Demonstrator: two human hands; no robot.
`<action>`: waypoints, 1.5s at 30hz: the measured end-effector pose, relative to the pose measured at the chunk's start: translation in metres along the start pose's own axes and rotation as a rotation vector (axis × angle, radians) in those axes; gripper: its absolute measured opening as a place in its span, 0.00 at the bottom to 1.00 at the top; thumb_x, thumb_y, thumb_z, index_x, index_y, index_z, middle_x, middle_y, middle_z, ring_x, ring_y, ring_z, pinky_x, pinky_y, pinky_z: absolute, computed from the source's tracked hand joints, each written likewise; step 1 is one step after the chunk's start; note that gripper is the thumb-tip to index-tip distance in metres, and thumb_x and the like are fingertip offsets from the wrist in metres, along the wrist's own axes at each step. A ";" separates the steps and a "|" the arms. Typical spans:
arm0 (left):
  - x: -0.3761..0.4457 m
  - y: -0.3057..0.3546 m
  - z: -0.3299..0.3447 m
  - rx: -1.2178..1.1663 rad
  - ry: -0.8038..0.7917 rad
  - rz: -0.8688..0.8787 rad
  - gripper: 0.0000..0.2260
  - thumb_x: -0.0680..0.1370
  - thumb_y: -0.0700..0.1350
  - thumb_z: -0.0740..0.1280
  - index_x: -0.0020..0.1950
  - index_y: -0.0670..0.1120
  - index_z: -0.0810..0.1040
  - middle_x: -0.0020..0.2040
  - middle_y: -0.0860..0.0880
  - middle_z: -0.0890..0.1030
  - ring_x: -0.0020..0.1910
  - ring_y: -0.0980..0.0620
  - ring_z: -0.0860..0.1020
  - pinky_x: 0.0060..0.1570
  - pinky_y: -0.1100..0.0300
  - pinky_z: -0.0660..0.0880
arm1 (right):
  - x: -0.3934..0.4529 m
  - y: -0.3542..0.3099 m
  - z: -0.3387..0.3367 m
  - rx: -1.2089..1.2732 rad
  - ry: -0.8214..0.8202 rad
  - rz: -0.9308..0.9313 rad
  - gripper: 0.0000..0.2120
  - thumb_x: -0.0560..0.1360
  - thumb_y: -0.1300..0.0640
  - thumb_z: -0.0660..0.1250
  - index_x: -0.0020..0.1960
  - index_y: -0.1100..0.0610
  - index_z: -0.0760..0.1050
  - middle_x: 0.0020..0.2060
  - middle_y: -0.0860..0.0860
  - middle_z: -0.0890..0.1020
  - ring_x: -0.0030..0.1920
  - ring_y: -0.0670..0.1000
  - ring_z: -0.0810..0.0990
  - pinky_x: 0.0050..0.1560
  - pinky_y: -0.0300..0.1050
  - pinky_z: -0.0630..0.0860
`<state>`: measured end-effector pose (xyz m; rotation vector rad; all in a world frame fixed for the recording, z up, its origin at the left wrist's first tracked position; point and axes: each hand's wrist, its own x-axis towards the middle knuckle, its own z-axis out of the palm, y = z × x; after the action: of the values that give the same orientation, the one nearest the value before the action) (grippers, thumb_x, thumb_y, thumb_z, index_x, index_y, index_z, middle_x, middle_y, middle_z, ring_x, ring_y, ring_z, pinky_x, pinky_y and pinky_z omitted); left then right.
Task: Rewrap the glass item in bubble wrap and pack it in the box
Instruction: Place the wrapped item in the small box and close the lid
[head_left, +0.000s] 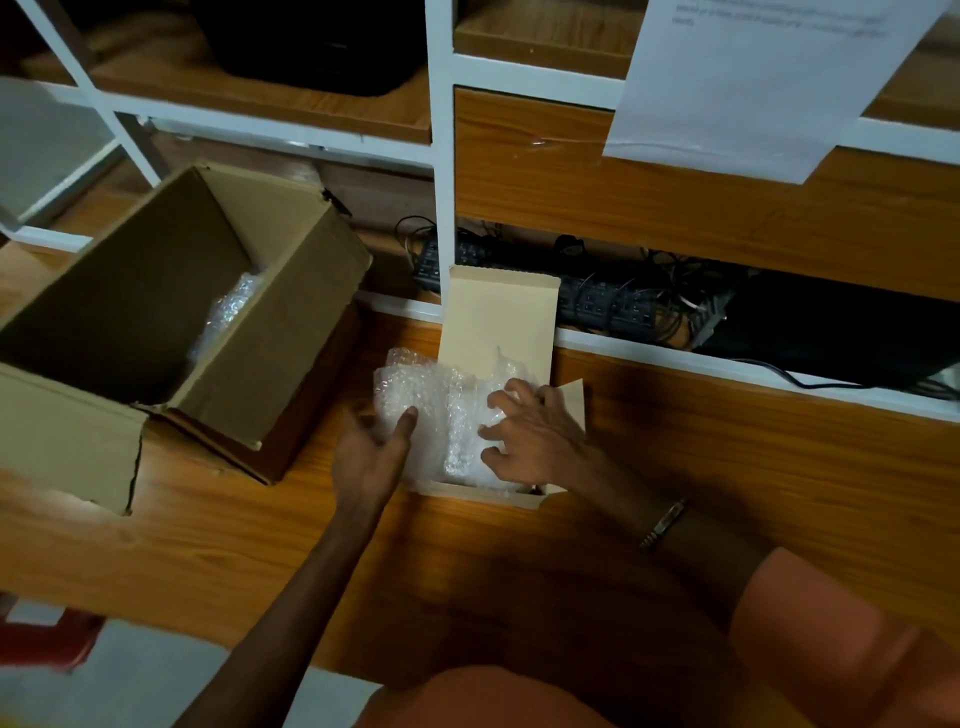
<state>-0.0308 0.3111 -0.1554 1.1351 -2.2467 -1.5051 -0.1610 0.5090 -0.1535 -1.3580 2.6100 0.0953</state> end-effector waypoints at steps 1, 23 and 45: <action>-0.003 0.001 0.000 0.009 0.034 0.113 0.33 0.80 0.58 0.73 0.78 0.45 0.67 0.67 0.45 0.81 0.58 0.48 0.83 0.49 0.57 0.79 | 0.001 0.001 -0.002 -0.001 -0.026 -0.013 0.22 0.79 0.39 0.57 0.66 0.43 0.83 0.76 0.49 0.71 0.78 0.58 0.59 0.70 0.63 0.61; -0.010 0.027 0.046 0.497 -0.397 0.664 0.25 0.83 0.57 0.69 0.76 0.47 0.70 0.69 0.46 0.83 0.57 0.45 0.85 0.62 0.50 0.77 | -0.022 0.017 0.005 0.087 -0.061 -0.090 0.18 0.79 0.45 0.68 0.65 0.53 0.82 0.72 0.54 0.74 0.81 0.60 0.60 0.73 0.66 0.63; 0.008 0.020 0.022 0.659 -0.470 0.896 0.13 0.85 0.48 0.63 0.62 0.45 0.85 0.57 0.47 0.88 0.54 0.48 0.85 0.64 0.49 0.78 | -0.001 0.009 -0.027 0.010 0.032 -0.186 0.15 0.81 0.48 0.69 0.65 0.48 0.84 0.63 0.51 0.82 0.64 0.56 0.78 0.59 0.55 0.79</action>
<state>-0.0581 0.3244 -0.1501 -0.2632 -3.0237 -0.7019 -0.1718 0.5106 -0.1272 -1.6034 2.4908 0.0327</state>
